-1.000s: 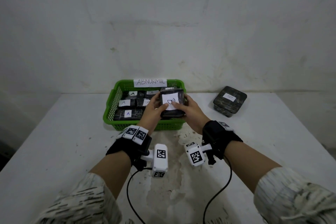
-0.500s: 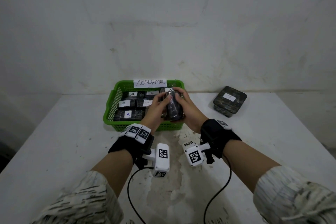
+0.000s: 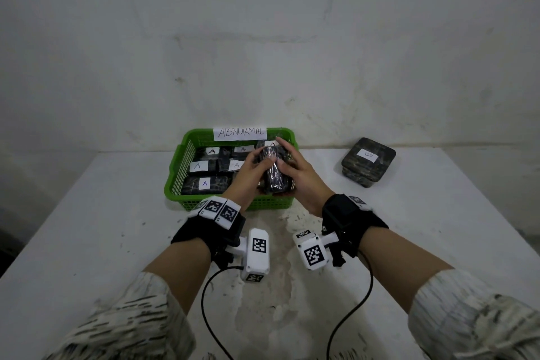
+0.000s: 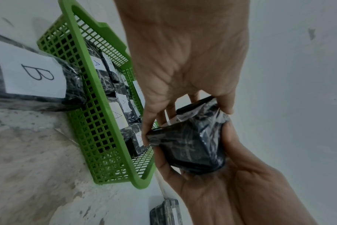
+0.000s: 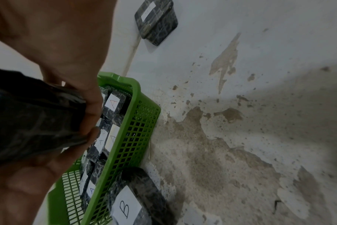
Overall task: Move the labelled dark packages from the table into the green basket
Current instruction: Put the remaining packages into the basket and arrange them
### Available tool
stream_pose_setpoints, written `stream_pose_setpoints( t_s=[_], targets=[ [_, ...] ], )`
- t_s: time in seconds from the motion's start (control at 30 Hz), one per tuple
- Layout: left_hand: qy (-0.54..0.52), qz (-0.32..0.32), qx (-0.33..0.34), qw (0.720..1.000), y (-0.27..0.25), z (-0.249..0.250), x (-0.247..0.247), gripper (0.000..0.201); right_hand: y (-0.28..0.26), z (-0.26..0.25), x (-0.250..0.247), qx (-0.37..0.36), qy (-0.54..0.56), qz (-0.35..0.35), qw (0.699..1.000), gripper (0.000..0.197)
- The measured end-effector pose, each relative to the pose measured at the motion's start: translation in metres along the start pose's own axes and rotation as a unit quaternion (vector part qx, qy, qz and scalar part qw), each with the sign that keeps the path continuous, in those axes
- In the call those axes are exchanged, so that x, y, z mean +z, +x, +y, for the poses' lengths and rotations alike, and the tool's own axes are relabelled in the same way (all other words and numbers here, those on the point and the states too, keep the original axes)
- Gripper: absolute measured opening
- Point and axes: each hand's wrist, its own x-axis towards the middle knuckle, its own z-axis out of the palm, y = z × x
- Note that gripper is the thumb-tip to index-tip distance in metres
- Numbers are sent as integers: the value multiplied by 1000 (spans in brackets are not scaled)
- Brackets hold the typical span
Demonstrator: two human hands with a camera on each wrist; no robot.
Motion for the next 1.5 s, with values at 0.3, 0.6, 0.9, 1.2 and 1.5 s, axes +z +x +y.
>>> stream_pose_setpoints(
  t_s=[0.3, 0.6, 0.9, 1.2, 1.5],
  targets=[
    [14, -25, -17, 999, -2, 3, -2, 50, -4, -4, -5, 29, 3, -31, 999, 69],
    [26, 19, 8, 999, 2, 2, 1, 46, -6, -4, -3, 19, 37, 19, 999, 70],
    [63, -3, 49, 997, 3, 8, -6, 51, 0, -3, -27, 136, -101, 112, 979, 58],
    [29, -24, 90, 995, 5, 9, 4, 51, -9, 2, -24, 135, 30, 39, 990, 38],
    [77, -13, 91, 993, 1, 17, 7, 24, -5, 6, -12, 118, -41, 69, 990, 44]
  ],
)
